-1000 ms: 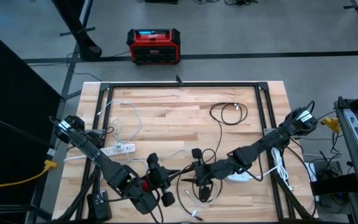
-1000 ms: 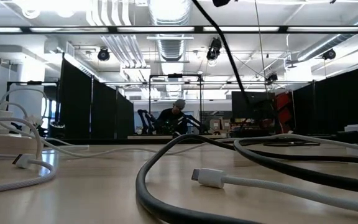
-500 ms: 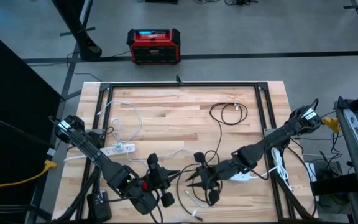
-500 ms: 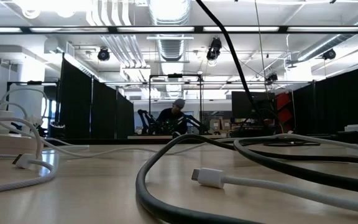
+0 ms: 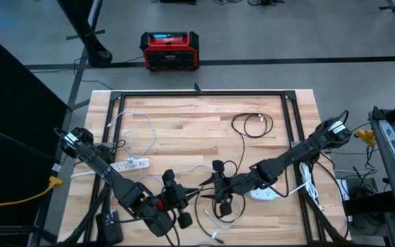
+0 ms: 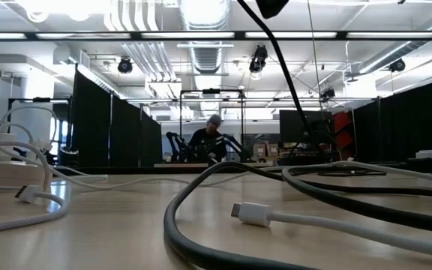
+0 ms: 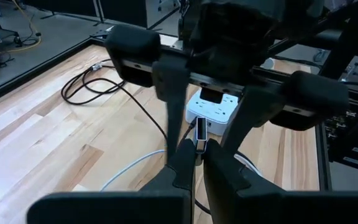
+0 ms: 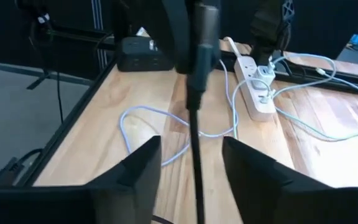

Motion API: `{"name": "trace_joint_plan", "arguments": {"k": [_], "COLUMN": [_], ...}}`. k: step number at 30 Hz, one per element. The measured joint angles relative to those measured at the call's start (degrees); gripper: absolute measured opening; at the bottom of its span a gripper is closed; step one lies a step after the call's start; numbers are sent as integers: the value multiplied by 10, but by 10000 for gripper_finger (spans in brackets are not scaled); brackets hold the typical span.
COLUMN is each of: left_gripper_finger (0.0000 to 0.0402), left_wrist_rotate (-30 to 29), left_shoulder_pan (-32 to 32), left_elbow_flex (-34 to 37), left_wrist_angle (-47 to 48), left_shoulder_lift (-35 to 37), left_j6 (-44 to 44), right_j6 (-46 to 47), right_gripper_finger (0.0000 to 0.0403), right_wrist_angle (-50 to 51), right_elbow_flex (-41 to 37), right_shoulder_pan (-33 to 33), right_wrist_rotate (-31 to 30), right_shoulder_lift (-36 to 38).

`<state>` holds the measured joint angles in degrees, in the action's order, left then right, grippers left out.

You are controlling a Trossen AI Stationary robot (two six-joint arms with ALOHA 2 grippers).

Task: Insert USB
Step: Insert the black charger cable into the white charger adapter connected to the left white outlet extension

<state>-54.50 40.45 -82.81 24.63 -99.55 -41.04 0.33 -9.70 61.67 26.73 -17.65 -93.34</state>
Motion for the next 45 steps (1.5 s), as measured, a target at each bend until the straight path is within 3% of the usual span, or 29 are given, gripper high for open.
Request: {"name": "trace_joint_plan", "arguments": {"k": [4,11,15,19,25,30,36,40,42,45], "left_gripper_finger": [6,11,14,25,50,86,145,164,169,173], "left_wrist_rotate": [0,-23,-56,-37,2,9,-84,-196,-206,-176], "left_shoulder_pan": [0,0,-7,-12,-7,-3,2,8,7,3], "left_elbow_flex": [0,0,9,24,35,36,36,36,36,36], "left_wrist_angle": [3,51,101,99,52,6,-19,-43,-61,-94], "left_shoulder_lift": [0,-1,-4,-8,-47,-92,-129,-147,-152,-152], "left_j6": [0,-19,-37,-29,179,293,370,474,546,605], "right_j6": [-10,88,201,267,278,272,271,270,269,268], "right_gripper_finger": [11,2,1,1,1,0,0,0,0,0], "right_wrist_angle": [5,46,124,202,210,207,201,199,198,196], "right_elbow_flex": [0,1,0,-1,-1,-1,-1,-1,-1,-1], "right_shoulder_pan": [8,9,0,-25,-65,-81,-84,-84,-84,-84], "right_wrist_rotate": [-5,-7,46,64,139,151,185,196,197,197], "right_shoulder_lift": [8,19,20,17,16,17,18,18,18,18]}}
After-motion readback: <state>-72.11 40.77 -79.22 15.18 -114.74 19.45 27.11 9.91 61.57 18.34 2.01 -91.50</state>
